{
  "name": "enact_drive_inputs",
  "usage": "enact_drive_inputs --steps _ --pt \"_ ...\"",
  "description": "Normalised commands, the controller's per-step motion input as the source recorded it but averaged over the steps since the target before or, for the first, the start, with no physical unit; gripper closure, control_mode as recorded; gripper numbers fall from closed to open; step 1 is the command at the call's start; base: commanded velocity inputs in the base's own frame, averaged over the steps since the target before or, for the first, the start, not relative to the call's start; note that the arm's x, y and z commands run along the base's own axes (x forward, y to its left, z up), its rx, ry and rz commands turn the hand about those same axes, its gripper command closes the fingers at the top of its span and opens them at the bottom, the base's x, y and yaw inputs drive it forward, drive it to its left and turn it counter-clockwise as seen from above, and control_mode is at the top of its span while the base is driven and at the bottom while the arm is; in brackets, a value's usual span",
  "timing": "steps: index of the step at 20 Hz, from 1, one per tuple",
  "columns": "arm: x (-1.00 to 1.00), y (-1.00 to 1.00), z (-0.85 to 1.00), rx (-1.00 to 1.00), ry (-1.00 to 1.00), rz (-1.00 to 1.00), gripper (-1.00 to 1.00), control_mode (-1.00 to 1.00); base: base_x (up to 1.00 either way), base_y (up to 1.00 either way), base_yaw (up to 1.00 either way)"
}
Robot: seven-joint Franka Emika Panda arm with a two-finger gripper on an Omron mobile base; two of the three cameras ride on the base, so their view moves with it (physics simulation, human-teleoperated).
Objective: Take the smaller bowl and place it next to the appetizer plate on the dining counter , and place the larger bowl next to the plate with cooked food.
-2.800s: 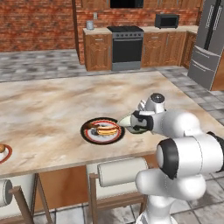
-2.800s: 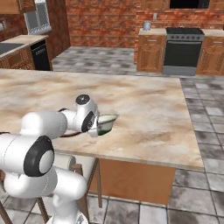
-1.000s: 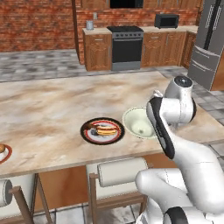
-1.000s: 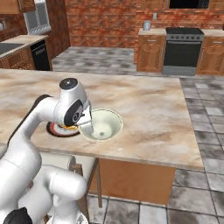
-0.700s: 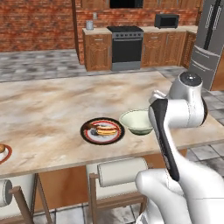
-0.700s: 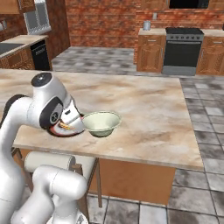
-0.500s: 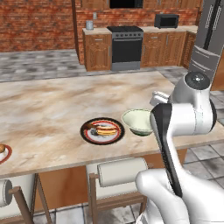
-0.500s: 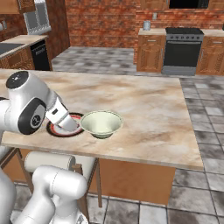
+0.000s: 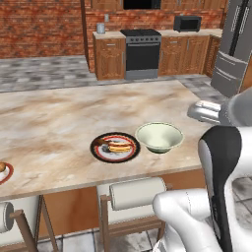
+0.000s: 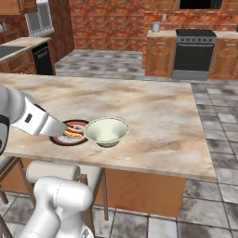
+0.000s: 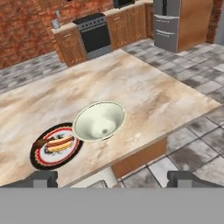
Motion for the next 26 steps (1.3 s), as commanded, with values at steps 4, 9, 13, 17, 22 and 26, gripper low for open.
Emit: enact_drive_inputs --steps 4,9,13,17,22,26 --pt "-0.50 0.00 0.46 -0.03 0.00 0.27 -1.00 -1.00 0.00 0.00 0.00" --pt "-0.11 0.02 0.02 -0.01 0.01 0.28 -1.00 1.00 0.00 0.01 0.06" --pt "0.00 0.00 0.00 0.00 0.00 0.00 -1.00 1.00 0.00 -0.05 0.06" --pt "0.00 0.00 0.00 0.00 0.00 0.00 -1.00 1.00 -0.30 -0.69 -0.11" --pt "0.00 0.00 0.00 0.00 0.00 0.00 -1.00 1.00 -0.45 -1.00 -0.22" --pt "0.00 0.00 0.00 0.00 0.00 0.00 -1.00 1.00 -0.47 -1.00 -0.31"
